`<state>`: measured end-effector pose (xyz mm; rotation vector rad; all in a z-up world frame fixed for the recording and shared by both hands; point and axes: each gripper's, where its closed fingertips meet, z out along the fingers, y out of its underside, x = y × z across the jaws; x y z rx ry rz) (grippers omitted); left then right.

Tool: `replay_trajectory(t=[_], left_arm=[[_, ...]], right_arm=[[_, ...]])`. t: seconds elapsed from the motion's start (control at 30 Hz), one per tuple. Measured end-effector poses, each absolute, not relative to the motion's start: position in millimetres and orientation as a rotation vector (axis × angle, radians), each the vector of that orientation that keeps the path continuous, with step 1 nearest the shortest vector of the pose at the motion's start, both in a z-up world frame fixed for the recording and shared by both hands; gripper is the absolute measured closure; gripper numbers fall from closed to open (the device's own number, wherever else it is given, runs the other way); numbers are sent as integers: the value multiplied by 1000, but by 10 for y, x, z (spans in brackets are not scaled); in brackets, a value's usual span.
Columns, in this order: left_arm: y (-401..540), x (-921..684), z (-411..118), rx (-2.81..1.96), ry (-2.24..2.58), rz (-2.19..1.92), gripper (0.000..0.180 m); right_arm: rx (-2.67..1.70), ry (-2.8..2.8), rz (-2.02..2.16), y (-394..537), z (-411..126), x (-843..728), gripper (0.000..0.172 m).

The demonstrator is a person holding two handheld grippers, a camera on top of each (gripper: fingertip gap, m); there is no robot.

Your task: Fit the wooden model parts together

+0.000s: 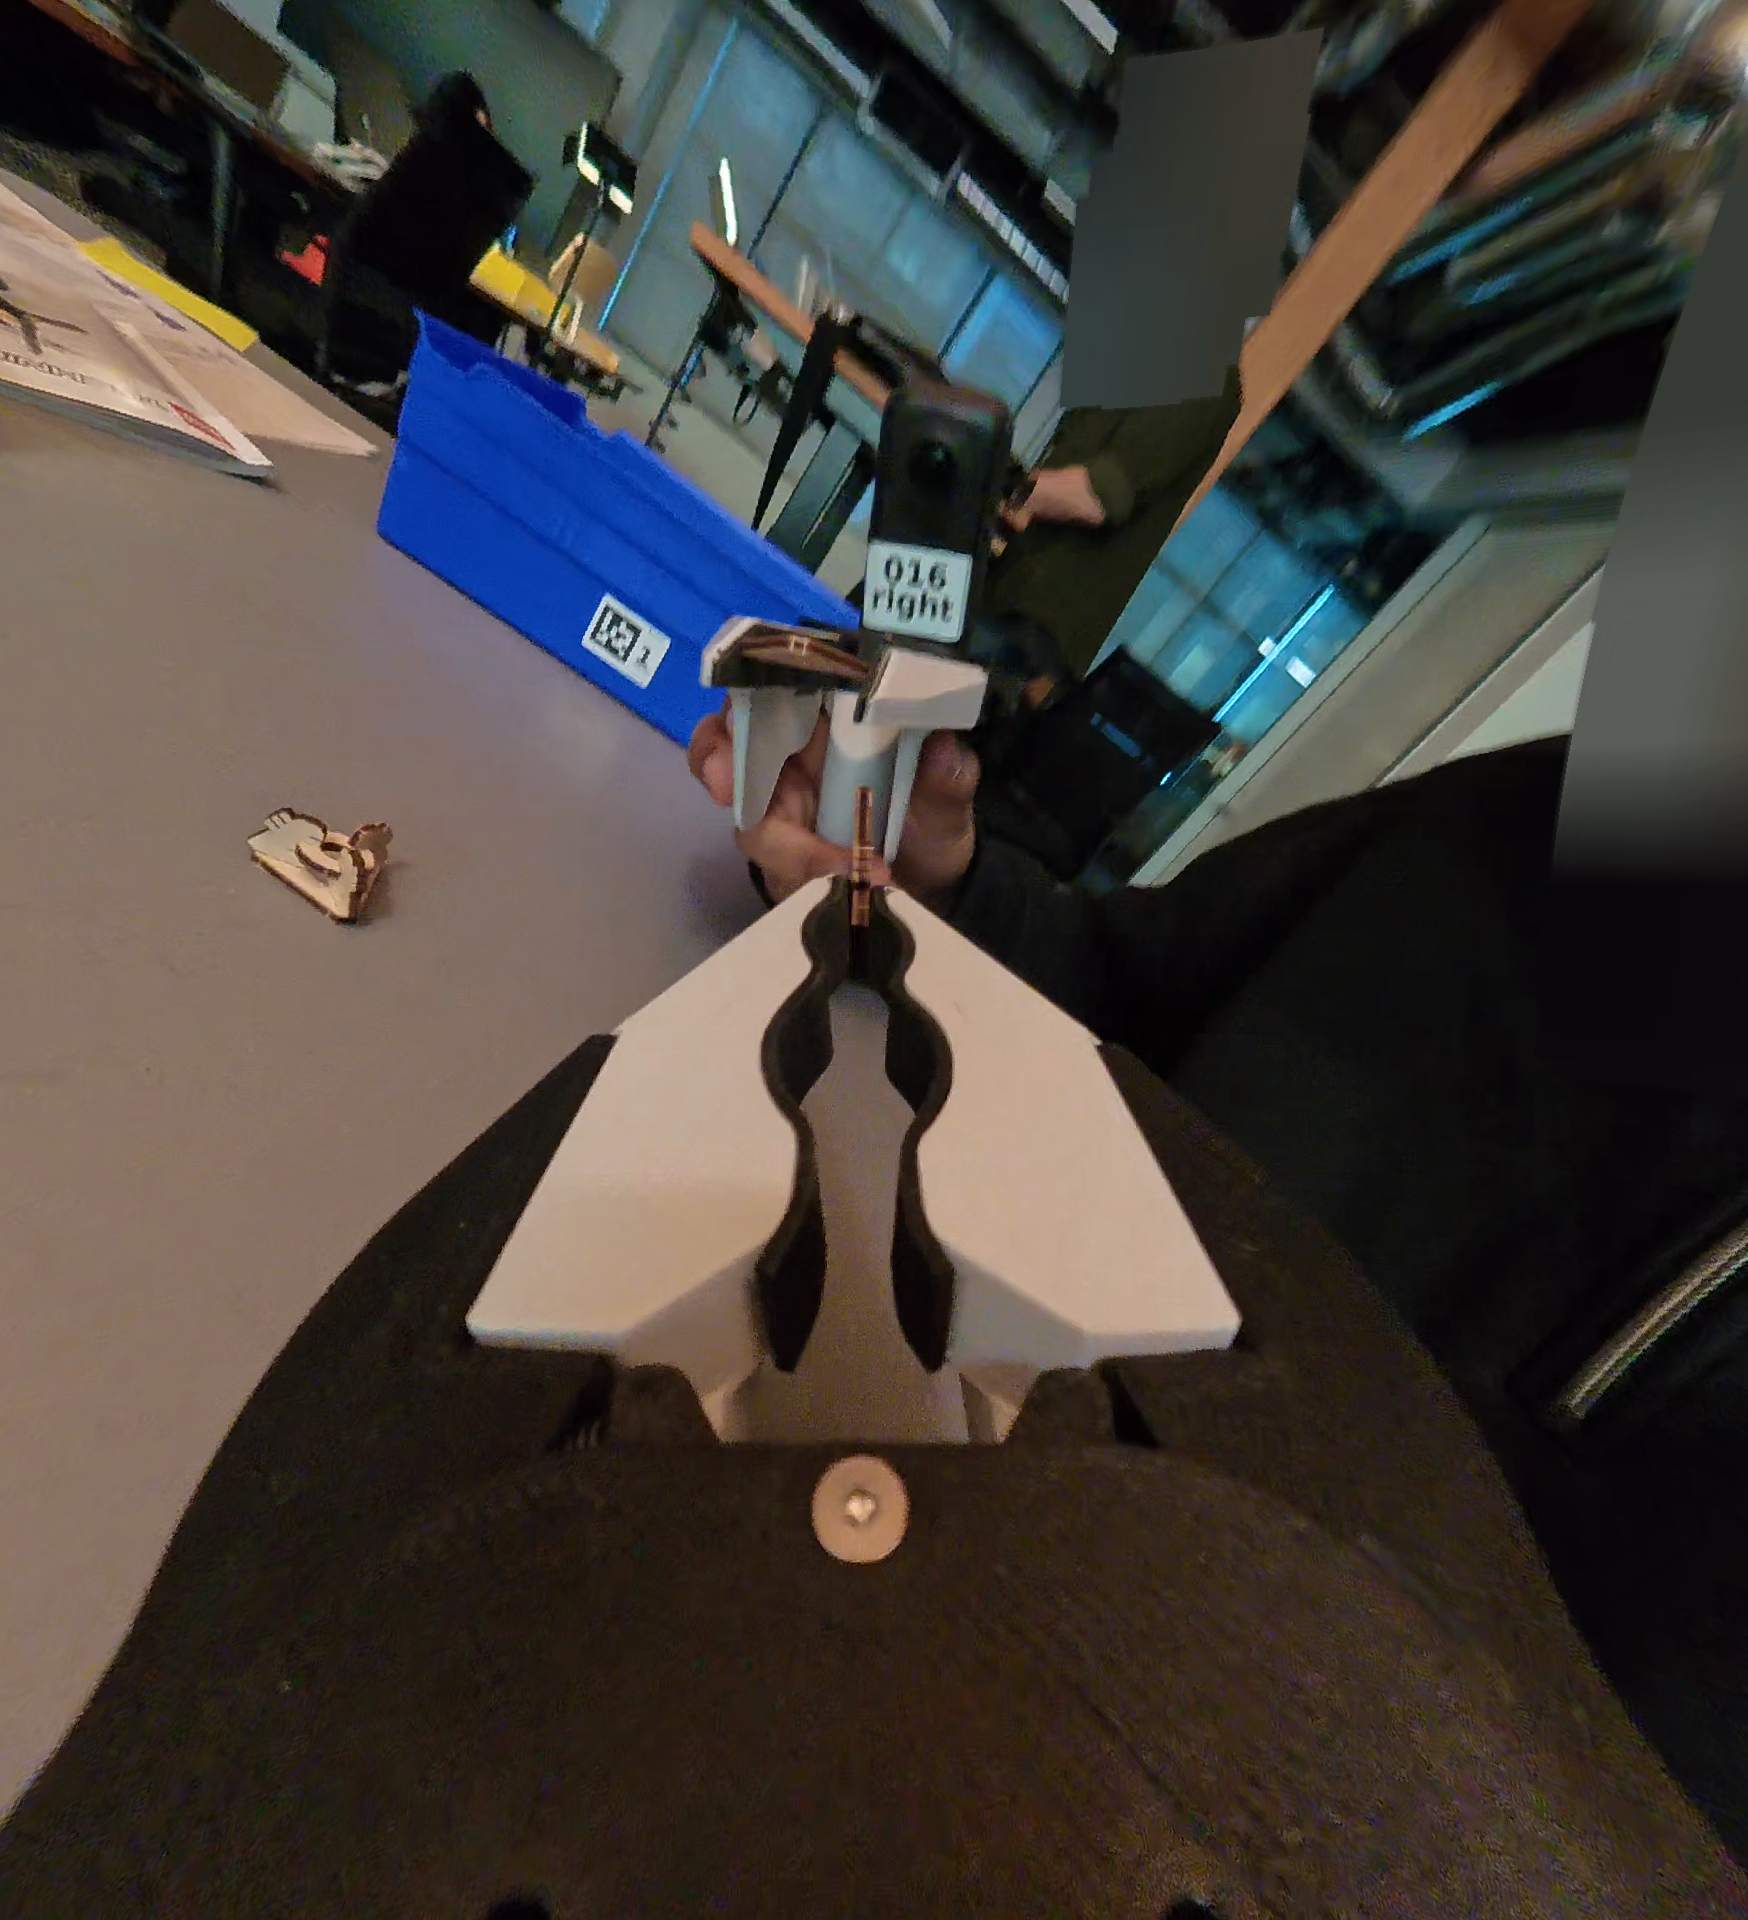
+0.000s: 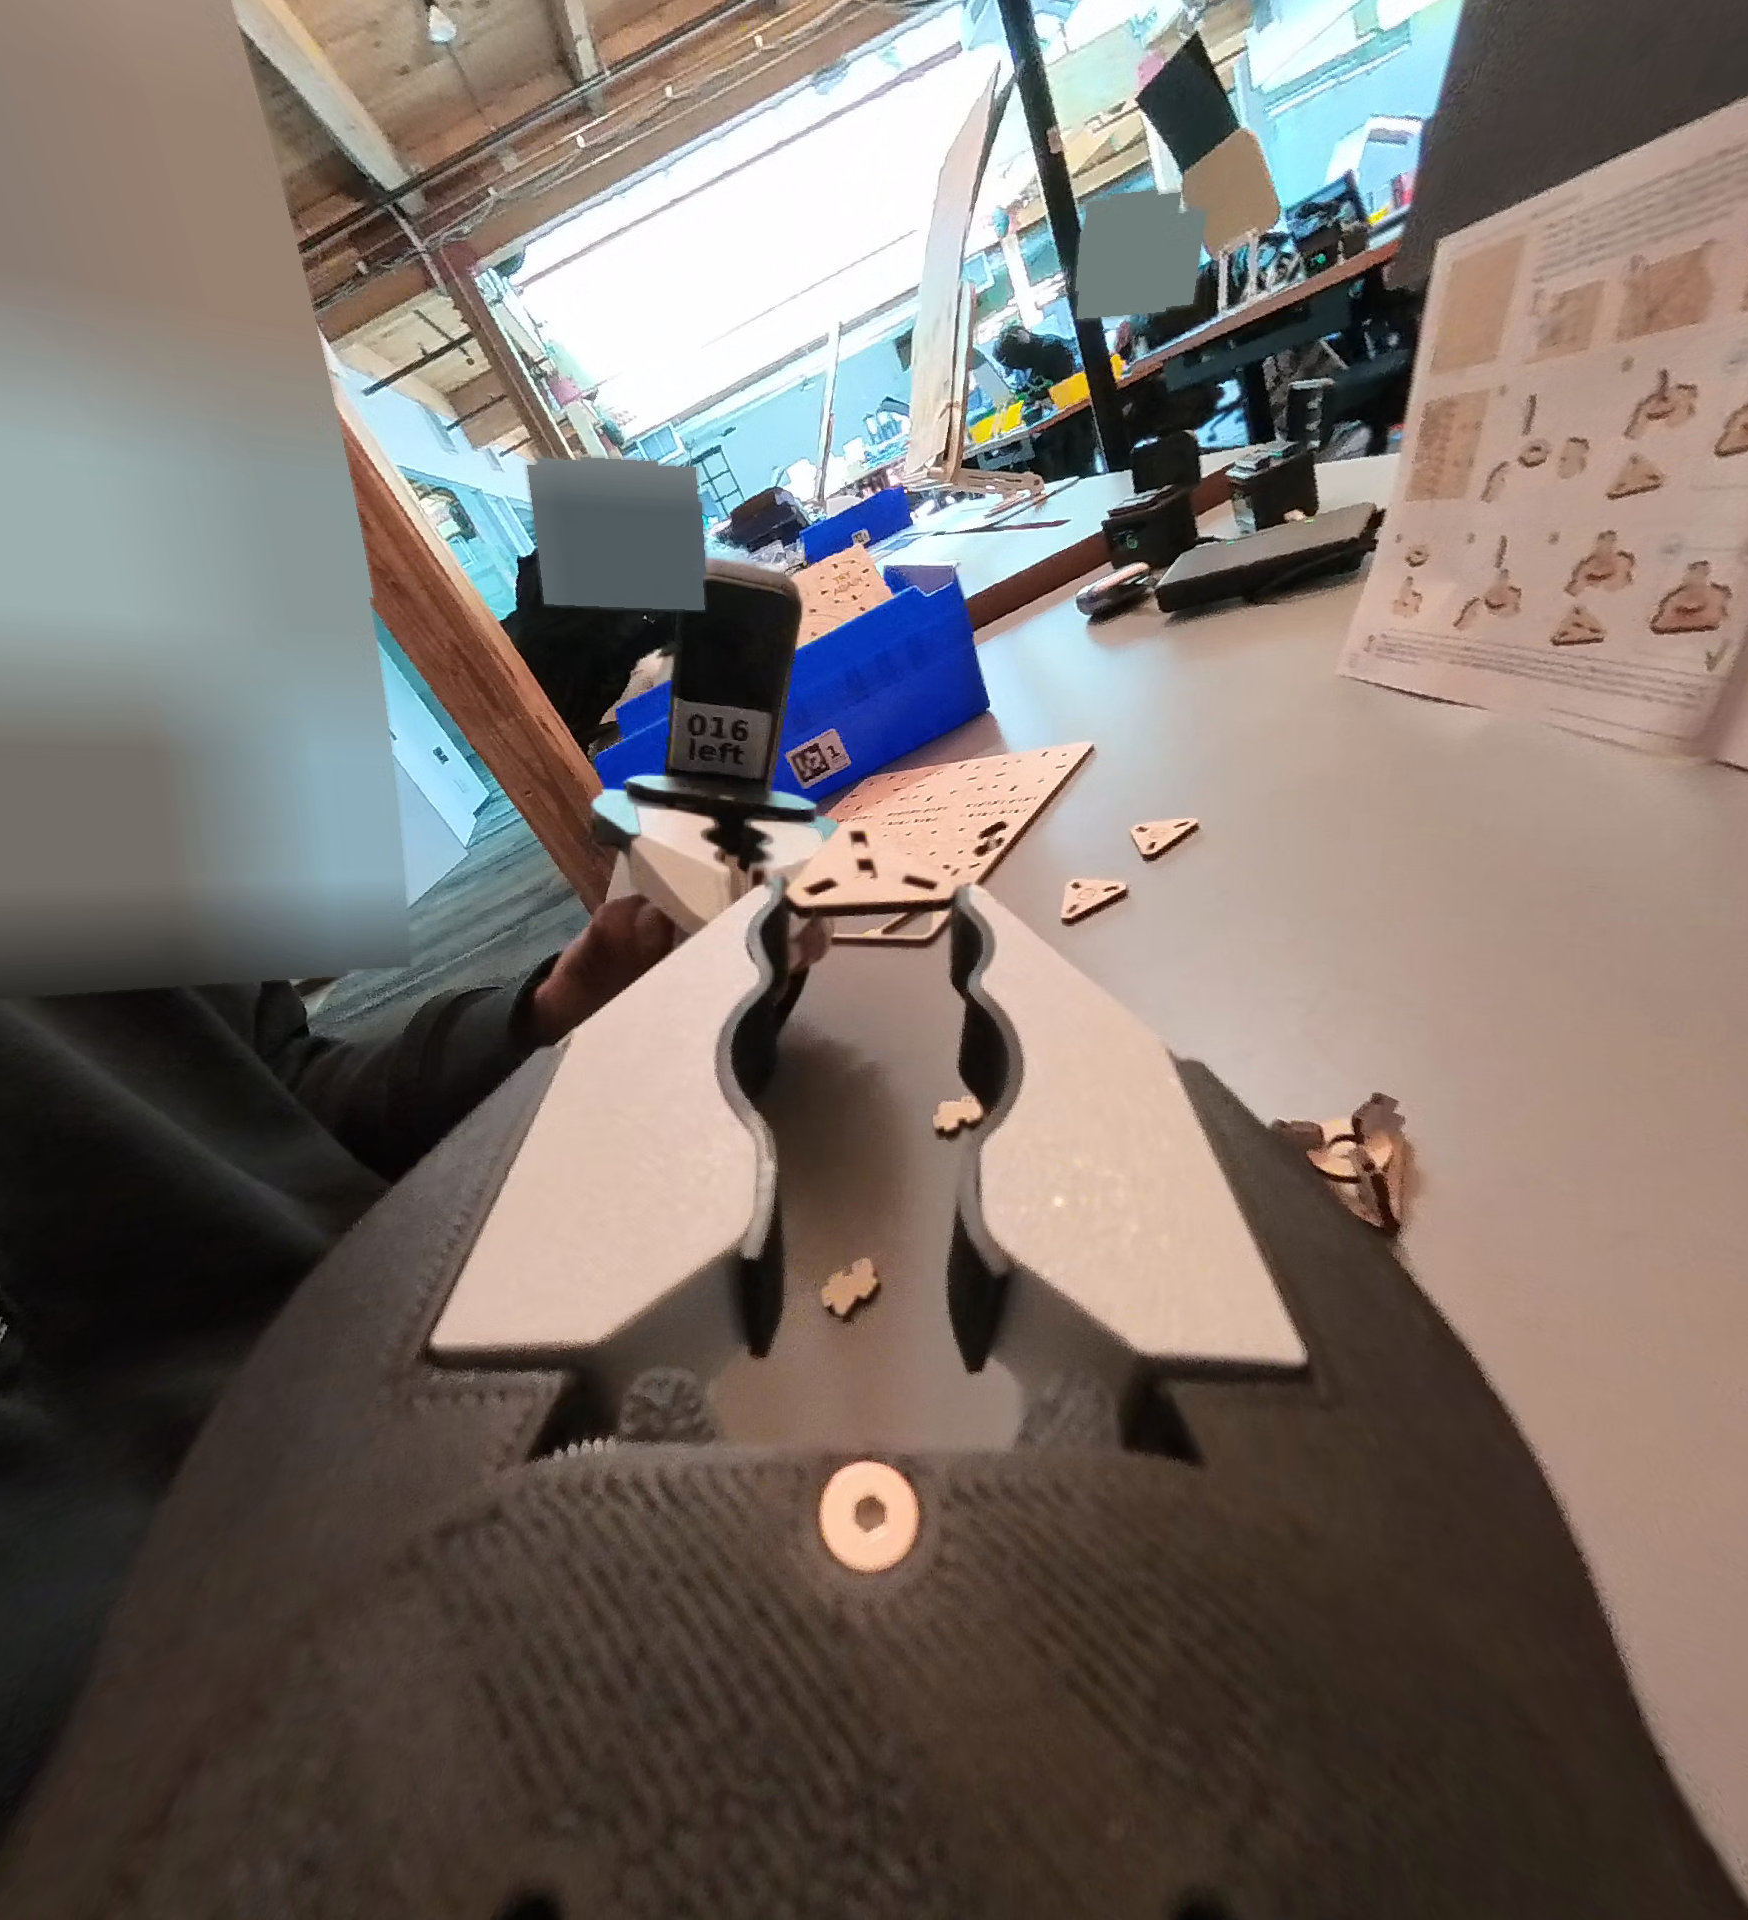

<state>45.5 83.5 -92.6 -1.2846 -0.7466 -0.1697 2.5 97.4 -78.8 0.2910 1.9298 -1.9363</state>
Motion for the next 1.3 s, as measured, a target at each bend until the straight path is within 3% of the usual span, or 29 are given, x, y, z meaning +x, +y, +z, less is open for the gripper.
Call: replay_trajectory(t=[1.3], left_arm=[[738, 318, -965, -1327, -798, 33, 180]], right_arm=[[284, 2090, -2052, 937, -929, -174, 142]])
